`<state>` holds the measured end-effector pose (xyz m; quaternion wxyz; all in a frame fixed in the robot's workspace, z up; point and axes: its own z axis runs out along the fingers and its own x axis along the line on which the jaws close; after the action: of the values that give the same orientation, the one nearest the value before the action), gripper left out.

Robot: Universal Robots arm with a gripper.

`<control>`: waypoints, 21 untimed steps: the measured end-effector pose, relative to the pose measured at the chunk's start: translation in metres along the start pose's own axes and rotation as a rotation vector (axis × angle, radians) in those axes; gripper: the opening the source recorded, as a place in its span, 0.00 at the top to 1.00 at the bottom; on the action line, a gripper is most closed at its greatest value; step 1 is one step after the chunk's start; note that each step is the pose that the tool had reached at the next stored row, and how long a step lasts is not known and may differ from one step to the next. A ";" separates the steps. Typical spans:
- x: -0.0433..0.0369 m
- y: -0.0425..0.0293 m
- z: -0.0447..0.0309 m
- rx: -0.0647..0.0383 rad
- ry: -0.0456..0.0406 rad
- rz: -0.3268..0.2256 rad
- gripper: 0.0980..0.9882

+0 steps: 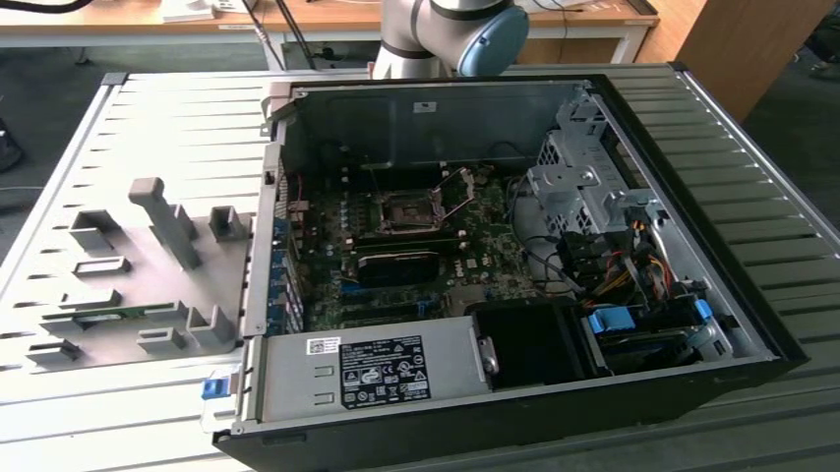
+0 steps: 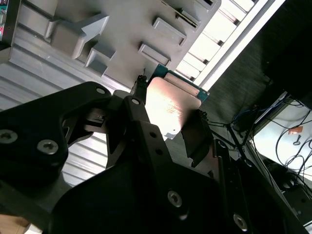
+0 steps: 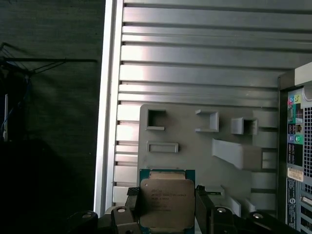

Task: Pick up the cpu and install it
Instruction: 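Pick up the cpu and move it towards the insertion slot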

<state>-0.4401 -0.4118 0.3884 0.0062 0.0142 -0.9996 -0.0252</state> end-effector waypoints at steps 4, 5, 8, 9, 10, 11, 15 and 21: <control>0.0000 0.0003 -0.0049 0.000 0.0001 0.000 0.50; 0.0001 0.0003 -0.0061 0.000 0.0001 0.000 0.50; 0.0001 0.0005 -0.0100 0.000 0.0000 0.000 0.50; 0.0001 0.0006 -0.0113 0.000 0.0000 0.000 0.50; 0.0001 0.0007 -0.0125 0.000 -0.0001 0.000 0.50; 0.0002 0.0007 -0.0139 0.000 0.0001 0.000 0.50; 0.0002 0.0010 -0.0192 0.000 0.0000 0.000 0.50; 0.0003 0.0014 -0.0276 0.000 0.0000 0.000 0.50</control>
<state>-0.4402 -0.4118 0.4160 0.0062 0.0141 -0.9996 -0.0253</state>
